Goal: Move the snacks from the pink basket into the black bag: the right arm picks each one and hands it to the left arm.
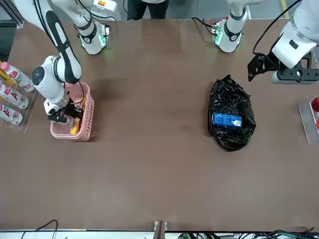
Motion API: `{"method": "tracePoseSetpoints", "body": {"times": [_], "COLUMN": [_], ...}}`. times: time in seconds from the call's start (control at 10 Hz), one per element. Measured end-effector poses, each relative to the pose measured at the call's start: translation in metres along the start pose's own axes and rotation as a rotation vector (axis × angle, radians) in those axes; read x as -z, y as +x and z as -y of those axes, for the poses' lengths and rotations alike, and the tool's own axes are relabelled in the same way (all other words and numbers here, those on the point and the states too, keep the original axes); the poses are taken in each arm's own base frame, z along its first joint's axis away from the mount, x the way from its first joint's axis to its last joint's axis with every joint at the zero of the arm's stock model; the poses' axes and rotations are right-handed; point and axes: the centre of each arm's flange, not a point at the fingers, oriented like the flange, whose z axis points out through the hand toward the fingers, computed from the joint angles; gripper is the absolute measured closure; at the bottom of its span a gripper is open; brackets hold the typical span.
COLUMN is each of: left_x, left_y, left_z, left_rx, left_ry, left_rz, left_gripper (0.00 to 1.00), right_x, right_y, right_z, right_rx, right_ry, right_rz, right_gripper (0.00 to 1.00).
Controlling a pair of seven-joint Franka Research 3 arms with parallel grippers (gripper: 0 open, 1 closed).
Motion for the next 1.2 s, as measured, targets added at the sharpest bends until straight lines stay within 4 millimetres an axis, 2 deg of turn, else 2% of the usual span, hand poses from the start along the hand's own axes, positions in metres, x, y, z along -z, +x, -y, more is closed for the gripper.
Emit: {"method": "tracePoseSetpoints", "body": {"times": [0.4,0.6,0.9,1.2], "left_x": [0.0,-0.001,-0.003,-0.013], "left_y": [0.0,-0.001,0.0,0.006], "left_z": [-0.001,-0.004,-0.005,-0.005], "left_rx": [-0.002,-0.008,-0.01,-0.009], "left_ry": [0.005,0.006,0.006,0.004], "left_rz": [-0.001,0.002,0.005,0.026], "left_gripper": [0.0,0.0,0.0,0.0], "right_x": [0.001,0.001,0.001,0.003], "right_y": [0.001,0.001,0.001,0.004], "right_z": [0.001,0.002,0.002,0.004], "right_rx": [0.002,0.003,0.003,0.005], "right_ry": [0.001,0.001,0.001,0.006], "right_rz": [-0.002,-0.002,0.0,0.043], "right_gripper": [0.77,0.81,0.81,0.81]}}
